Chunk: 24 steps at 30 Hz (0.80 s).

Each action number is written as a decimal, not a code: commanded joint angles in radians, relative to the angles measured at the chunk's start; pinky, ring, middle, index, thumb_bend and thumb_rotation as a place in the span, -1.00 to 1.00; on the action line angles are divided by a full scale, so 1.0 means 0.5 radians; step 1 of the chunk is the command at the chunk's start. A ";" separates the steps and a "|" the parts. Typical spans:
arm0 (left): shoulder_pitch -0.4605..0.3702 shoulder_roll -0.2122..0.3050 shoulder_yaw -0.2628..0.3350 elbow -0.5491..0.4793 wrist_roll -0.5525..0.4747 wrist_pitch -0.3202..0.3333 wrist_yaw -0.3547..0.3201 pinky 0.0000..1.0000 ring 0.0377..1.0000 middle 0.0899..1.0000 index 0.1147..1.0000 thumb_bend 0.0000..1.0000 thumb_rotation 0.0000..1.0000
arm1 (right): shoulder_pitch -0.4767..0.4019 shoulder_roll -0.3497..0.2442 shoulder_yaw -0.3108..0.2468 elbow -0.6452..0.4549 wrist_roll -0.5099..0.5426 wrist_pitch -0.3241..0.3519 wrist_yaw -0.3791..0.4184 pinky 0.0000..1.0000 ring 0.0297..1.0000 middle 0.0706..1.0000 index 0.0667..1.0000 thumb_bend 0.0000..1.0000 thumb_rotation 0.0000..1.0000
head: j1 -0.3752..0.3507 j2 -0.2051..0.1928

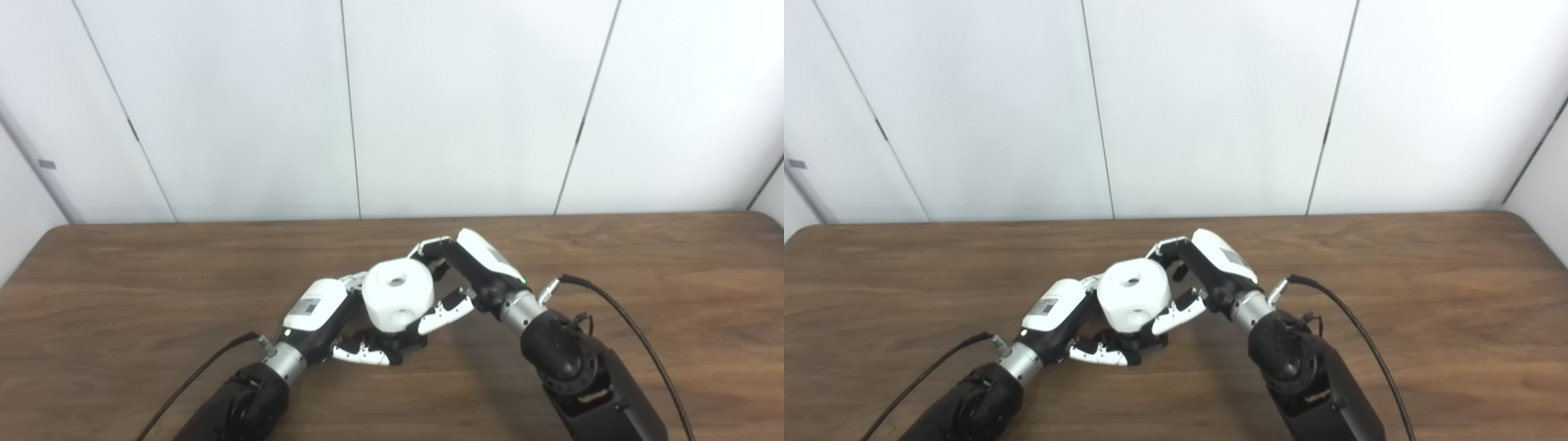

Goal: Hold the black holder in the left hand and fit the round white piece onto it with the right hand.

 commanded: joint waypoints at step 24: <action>0.187 -0.042 -0.134 0.041 0.085 0.189 -0.227 0.79 0.83 0.67 -0.17 0.05 -0.89 | -0.035 0.021 0.086 0.117 -0.054 -0.119 -0.063 0.21 0.41 0.39 -0.11 0.04 -0.73 | 0.019 0.030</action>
